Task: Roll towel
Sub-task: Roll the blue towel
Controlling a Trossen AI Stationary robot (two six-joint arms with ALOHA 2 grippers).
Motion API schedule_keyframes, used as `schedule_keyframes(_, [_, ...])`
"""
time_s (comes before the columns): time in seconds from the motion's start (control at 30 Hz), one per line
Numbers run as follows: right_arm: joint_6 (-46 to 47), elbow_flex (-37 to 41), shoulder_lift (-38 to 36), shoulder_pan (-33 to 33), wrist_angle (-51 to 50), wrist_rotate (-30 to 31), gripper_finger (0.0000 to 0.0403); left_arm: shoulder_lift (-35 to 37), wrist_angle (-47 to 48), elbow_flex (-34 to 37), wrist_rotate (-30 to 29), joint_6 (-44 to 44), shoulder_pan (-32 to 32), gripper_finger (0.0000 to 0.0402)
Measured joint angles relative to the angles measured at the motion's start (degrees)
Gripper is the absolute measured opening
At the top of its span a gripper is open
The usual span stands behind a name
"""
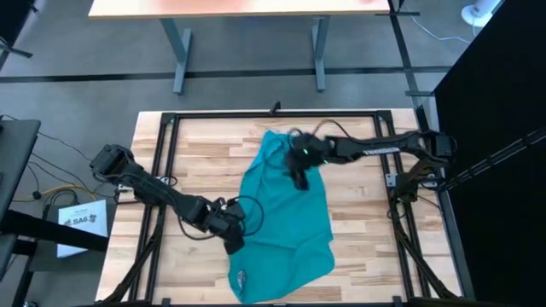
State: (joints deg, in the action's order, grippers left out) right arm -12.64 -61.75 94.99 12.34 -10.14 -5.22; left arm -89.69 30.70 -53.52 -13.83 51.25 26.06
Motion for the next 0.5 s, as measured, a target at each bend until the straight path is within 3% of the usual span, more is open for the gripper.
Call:
schedule_keyframes(0.1, [-1.00,-6.79,5.83,3.87,-2.84,0.43,0.0193,0.26,0.79,-0.03,0.33,-1.37,-1.07,0.0143])
schedule_keyframes(0.3, [-14.28,-20.60,16.51,11.99,-16.89,0.90,0.0193,0.81,6.78,-0.01,0.34,2.82,2.05,0.0143])
schedule_keyframes(0.5, [-23.23,-26.52,22.12,15.61,-24.34,1.02,0.0193,0.78,7.10,1.24,0.10,9.27,7.13,0.0143])
